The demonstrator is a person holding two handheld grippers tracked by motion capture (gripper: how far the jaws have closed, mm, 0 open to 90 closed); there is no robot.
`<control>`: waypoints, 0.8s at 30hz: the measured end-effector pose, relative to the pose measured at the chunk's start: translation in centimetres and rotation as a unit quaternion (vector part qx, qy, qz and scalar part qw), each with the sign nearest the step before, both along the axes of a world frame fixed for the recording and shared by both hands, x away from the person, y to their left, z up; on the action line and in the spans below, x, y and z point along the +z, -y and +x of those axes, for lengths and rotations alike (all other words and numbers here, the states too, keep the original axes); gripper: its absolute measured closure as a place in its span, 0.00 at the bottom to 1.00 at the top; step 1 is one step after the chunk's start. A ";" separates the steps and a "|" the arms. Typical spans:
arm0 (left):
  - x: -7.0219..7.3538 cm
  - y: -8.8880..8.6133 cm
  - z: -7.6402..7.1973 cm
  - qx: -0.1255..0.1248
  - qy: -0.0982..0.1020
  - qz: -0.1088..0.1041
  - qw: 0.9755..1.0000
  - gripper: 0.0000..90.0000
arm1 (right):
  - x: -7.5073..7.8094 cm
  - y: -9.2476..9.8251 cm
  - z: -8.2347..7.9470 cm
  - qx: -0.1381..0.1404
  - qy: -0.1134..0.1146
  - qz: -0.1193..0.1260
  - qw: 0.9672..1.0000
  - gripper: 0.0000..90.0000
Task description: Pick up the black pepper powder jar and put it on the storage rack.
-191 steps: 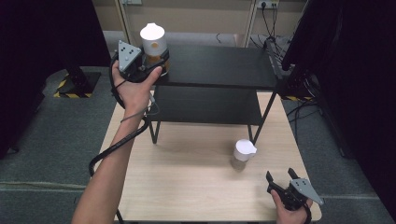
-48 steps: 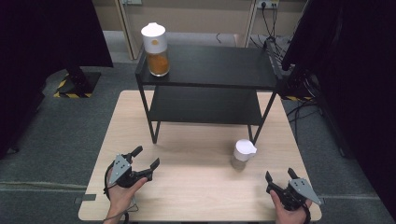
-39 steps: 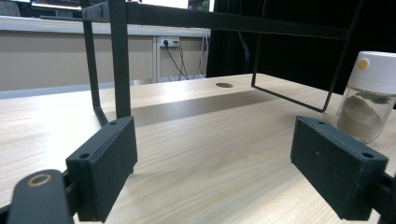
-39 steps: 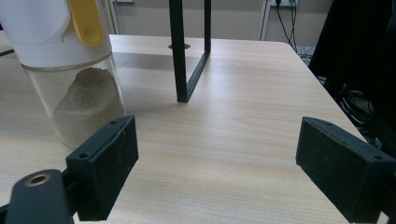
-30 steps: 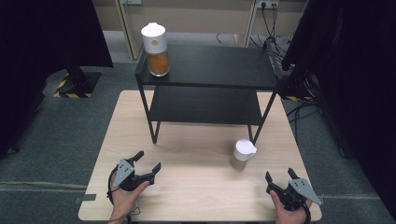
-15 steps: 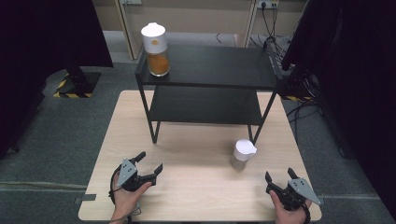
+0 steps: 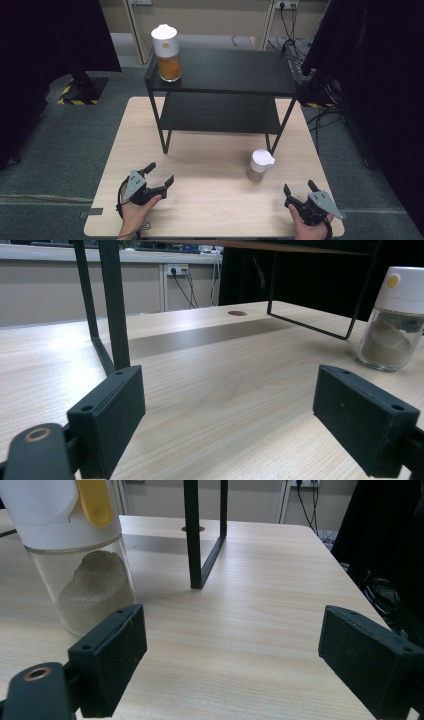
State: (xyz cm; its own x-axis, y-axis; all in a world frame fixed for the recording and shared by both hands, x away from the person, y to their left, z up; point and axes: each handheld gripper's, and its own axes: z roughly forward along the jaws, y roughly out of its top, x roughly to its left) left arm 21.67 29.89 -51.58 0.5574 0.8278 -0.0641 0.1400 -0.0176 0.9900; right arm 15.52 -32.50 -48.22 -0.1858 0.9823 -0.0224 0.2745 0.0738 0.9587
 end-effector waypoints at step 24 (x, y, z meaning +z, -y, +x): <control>0.0 0.0 0.0 0.000 0.001 0.000 1.000 0.14 | -0.6 -0.1 -1.0 0.007 0.043 0.027 0.999 0.12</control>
